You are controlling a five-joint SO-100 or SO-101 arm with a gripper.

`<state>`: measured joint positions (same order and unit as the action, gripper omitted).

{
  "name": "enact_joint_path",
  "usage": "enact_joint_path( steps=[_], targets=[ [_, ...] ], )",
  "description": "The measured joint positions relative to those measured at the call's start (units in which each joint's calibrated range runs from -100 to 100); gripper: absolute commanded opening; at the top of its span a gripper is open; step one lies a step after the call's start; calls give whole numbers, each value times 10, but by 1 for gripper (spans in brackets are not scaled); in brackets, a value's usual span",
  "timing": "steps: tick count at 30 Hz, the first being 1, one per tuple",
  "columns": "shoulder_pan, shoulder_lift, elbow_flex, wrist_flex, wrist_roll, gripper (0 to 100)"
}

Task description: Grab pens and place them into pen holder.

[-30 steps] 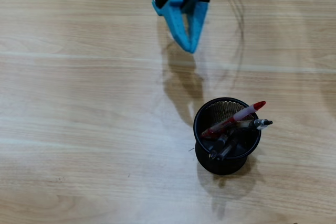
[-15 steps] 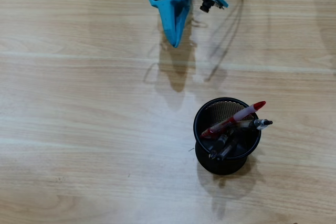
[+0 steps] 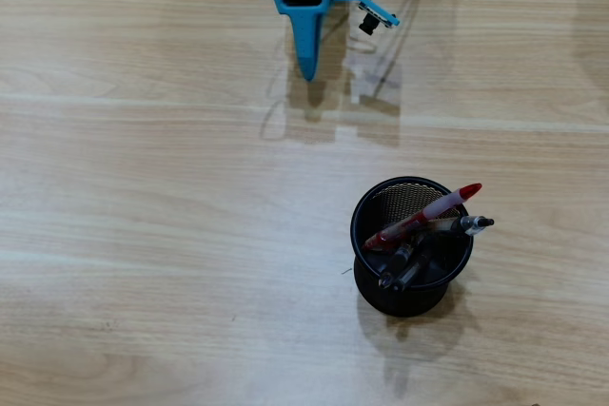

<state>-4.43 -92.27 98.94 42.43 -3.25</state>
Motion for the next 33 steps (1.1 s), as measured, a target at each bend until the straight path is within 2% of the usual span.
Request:
enact_joint_path(
  steps=[9, 33],
  targets=[
    [-2, -65, 0, 84, 16, 2],
    [-2, -66, 0, 85, 16, 2]
  ],
)
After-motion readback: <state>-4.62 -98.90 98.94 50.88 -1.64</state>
